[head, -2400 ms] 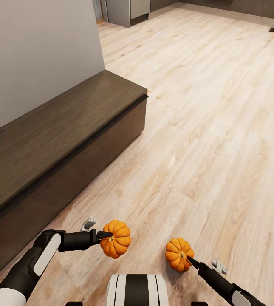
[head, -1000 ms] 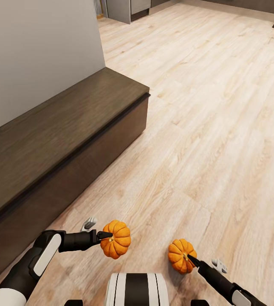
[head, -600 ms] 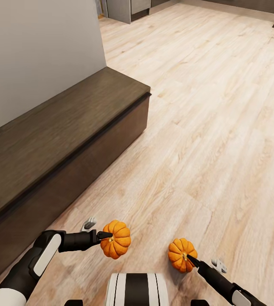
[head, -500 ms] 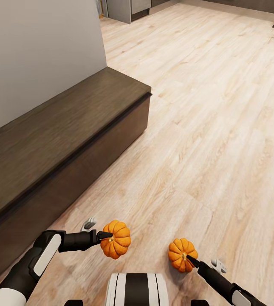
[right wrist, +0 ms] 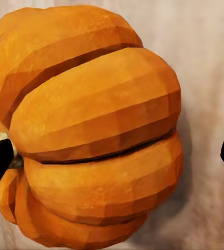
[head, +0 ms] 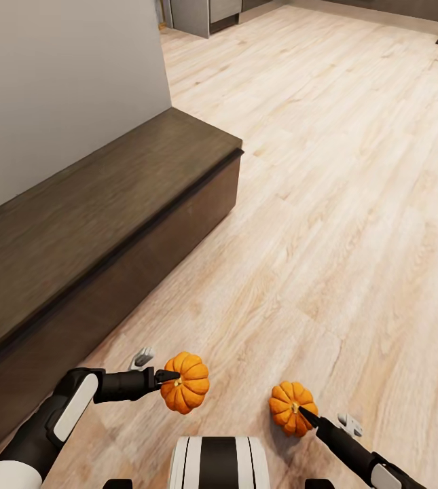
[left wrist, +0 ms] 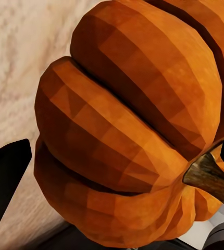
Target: Place each of the two pumpkins and all three candles from the living room inside a cabinet in the living room (use any cabinet), then make sure every cabinet is closed, and position the cauldron so it is next to a table in the living room.
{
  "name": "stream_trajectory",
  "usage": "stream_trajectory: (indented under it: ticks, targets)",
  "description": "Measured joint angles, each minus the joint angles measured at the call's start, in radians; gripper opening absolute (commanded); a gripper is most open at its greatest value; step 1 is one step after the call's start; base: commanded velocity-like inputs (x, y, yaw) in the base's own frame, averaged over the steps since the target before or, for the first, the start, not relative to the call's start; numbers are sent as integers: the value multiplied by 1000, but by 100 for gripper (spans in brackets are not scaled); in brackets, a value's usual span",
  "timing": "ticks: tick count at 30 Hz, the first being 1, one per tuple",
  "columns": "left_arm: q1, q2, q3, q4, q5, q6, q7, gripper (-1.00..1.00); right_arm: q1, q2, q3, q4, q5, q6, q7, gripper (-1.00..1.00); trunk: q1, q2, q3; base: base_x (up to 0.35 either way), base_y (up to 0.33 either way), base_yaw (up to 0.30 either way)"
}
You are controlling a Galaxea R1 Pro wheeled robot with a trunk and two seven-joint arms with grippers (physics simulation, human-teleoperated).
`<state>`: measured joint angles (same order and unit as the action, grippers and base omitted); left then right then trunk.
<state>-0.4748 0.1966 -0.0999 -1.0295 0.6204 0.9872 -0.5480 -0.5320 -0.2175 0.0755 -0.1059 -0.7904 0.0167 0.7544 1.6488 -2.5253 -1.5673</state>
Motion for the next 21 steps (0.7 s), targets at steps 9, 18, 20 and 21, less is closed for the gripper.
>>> stream_trajectory:
  ticks: [9,18,20,21]
  targets:
    - [0,1,0,0,-1,0,0,-100,0,0,10,0,2,0,-1,100,0,0,0,6,4,0]
    - [0,-2,0,0,0,0,0,-100,1,0,16,1,3,0,-5,100,0,0,0,0,30,0]
    - [0,-2,0,0,-1,0,0,-100,1,0,16,1,3,0,-5,100,0,0,0,0,2,0]
    - [0,-2,0,0,0,0,0,-100,1,0,16,1,3,0,-5,100,0,0,0,0,0,0]
